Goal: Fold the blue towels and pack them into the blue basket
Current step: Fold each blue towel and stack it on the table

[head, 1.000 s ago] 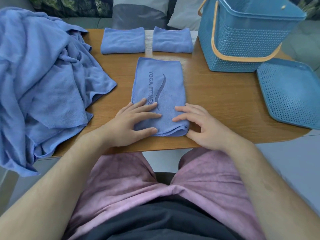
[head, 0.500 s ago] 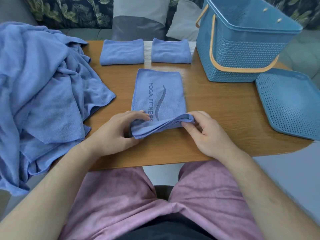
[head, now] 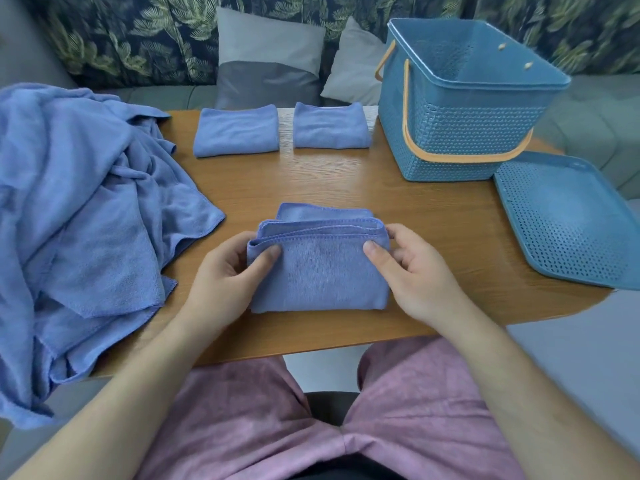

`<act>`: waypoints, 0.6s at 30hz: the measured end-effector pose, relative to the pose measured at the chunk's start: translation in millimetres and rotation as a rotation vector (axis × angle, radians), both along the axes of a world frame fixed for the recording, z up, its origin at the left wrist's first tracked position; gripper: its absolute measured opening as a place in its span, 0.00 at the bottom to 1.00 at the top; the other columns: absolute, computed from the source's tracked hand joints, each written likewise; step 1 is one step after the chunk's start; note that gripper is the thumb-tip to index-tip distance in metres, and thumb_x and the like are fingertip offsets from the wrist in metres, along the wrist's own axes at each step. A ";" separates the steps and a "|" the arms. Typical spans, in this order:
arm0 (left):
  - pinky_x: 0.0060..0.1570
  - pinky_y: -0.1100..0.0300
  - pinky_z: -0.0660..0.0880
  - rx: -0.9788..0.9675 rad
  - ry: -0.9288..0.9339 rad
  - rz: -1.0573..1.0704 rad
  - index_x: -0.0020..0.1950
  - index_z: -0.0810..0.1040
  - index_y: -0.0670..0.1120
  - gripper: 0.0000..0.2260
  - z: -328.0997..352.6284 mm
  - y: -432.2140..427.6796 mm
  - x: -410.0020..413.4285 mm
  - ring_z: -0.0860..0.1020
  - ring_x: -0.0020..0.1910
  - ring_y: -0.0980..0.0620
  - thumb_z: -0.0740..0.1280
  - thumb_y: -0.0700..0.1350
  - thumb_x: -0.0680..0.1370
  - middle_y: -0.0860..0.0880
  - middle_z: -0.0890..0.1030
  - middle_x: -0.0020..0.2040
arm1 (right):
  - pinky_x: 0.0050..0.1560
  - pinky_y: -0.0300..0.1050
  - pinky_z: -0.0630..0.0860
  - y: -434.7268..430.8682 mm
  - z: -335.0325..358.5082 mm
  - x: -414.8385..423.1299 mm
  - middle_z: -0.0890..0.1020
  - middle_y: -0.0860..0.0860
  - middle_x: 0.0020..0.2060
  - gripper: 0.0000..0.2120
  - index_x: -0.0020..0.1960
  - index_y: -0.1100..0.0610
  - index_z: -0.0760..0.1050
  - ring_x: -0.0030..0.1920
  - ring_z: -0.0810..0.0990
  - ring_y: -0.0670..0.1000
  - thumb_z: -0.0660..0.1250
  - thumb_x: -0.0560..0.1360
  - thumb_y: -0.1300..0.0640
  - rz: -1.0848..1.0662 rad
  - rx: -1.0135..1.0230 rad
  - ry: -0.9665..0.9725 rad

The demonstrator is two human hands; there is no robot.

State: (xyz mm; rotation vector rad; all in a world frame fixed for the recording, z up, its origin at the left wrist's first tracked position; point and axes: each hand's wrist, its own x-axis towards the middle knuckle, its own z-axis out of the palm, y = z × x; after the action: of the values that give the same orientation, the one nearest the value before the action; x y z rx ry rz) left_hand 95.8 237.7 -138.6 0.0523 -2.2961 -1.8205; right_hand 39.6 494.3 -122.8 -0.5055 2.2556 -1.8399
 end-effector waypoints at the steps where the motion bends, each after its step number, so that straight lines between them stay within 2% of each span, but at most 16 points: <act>1: 0.38 0.63 0.71 0.003 -0.007 0.045 0.53 0.82 0.54 0.04 -1.3 2.1 -2.5 0.76 0.38 0.57 0.68 0.50 0.81 0.51 0.81 0.38 | 0.44 0.60 0.78 -1.6 -3.9 -0.3 0.85 0.58 0.39 0.15 0.63 0.46 0.73 0.38 0.82 0.57 0.66 0.80 0.42 -0.040 0.050 0.027; 2: 0.35 0.63 0.69 0.014 -0.023 0.075 0.56 0.80 0.55 0.05 -2.0 3.1 -4.6 0.74 0.34 0.55 0.67 0.51 0.82 0.51 0.80 0.35 | 0.42 0.62 0.76 -2.6 -8.4 -1.3 0.84 0.59 0.36 0.15 0.64 0.42 0.71 0.36 0.81 0.59 0.66 0.79 0.41 -0.075 0.079 0.048; 4: 0.34 0.62 0.67 0.079 -0.036 0.028 0.66 0.74 0.57 0.13 -1.9 1.6 -4.6 0.68 0.31 0.49 0.67 0.53 0.81 0.50 0.75 0.33 | 0.40 0.64 0.76 -4.0 -13.7 -2.8 0.83 0.60 0.35 0.14 0.64 0.36 0.69 0.35 0.80 0.63 0.65 0.82 0.47 -0.127 0.066 0.073; 6: 0.44 0.52 0.71 0.121 -0.019 -0.140 0.70 0.69 0.57 0.20 -1.2 -3.5 -0.4 0.71 0.39 0.36 0.69 0.51 0.79 0.38 0.77 0.42 | 0.36 0.60 0.73 -6.1 -13.2 -2.6 0.80 0.61 0.33 0.11 0.62 0.38 0.69 0.32 0.75 0.63 0.64 0.83 0.50 -0.172 0.094 0.127; 7: 0.47 0.48 0.71 0.087 -0.012 -0.208 0.68 0.70 0.55 0.21 -0.4 -5.0 2.5 0.73 0.45 0.34 0.69 0.49 0.77 0.35 0.77 0.48 | 0.34 0.57 0.69 -7.3 -13.8 -3.2 0.77 0.61 0.31 0.08 0.60 0.40 0.70 0.30 0.71 0.60 0.64 0.83 0.51 -0.188 0.115 0.162; 9: 0.47 0.51 0.70 -0.087 0.011 -0.224 0.60 0.75 0.51 0.15 -0.8 -3.0 5.3 0.74 0.48 0.40 0.69 0.43 0.74 0.42 0.77 0.50 | 0.33 0.51 0.63 -7.7 -14.5 -3.6 0.71 0.59 0.30 0.03 0.54 0.45 0.73 0.29 0.65 0.52 0.64 0.83 0.52 -0.196 0.121 0.189; 10: 0.45 0.53 0.70 -0.179 0.043 -0.191 0.55 0.78 0.50 0.11 -2.5 -1.7 4.4 0.74 0.46 0.46 0.68 0.40 0.74 0.46 0.77 0.48 | 0.35 0.49 0.64 -7.4 -15.2 -4.7 0.72 0.58 0.31 0.02 0.52 0.46 0.75 0.31 0.66 0.50 0.65 0.82 0.53 -0.183 0.116 0.175; 12: 0.41 0.58 0.70 -0.276 0.113 -0.131 0.51 0.81 0.50 0.10 -5.7 0.4 1.0 0.76 0.46 0.52 0.67 0.37 0.75 0.51 0.78 0.49 | 0.42 0.47 0.70 -4.2 -14.2 -6.1 0.78 0.47 0.37 0.00 0.50 0.46 0.78 0.36 0.73 0.47 0.69 0.79 0.50 -0.118 0.138 0.142; 13: 0.41 0.62 0.70 -0.295 0.141 -0.107 0.53 0.82 0.49 0.11 -6.0 1.3 -0.3 0.76 0.47 0.53 0.67 0.36 0.76 0.51 0.79 0.50 | 0.45 0.45 0.72 -1.8 -11.9 -5.4 0.79 0.44 0.43 0.03 0.50 0.45 0.80 0.40 0.77 0.46 0.71 0.76 0.49 -0.070 0.163 0.134; 15: 0.45 0.70 0.68 -0.343 0.181 -0.050 0.58 0.83 0.48 0.12 -7.5 1.9 -4.5 0.76 0.48 0.57 0.67 0.35 0.79 0.53 0.79 0.54 | 0.50 0.42 0.74 4.1 -5.6 -2.9 0.76 0.44 0.50 0.13 0.55 0.44 0.81 0.47 0.78 0.47 0.73 0.70 0.48 0.035 0.228 0.120; 18: 0.55 0.70 0.68 -0.331 0.155 -0.036 0.65 0.80 0.48 0.14 -8.5 4.1 -7.2 0.76 0.60 0.58 0.65 0.35 0.82 0.54 0.78 0.61 | 0.57 0.42 0.75 8.1 -1.7 -0.2 0.73 0.43 0.57 0.21 0.61 0.42 0.79 0.53 0.78 0.48 0.74 0.69 0.53 0.102 0.360 0.172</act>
State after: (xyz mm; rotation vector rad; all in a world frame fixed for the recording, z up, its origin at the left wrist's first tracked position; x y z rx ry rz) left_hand 88.6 241.9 -147.1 -0.1763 -2.4625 -1.3819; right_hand 39.4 502.4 -124.5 -0.7188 2.5425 -1.3448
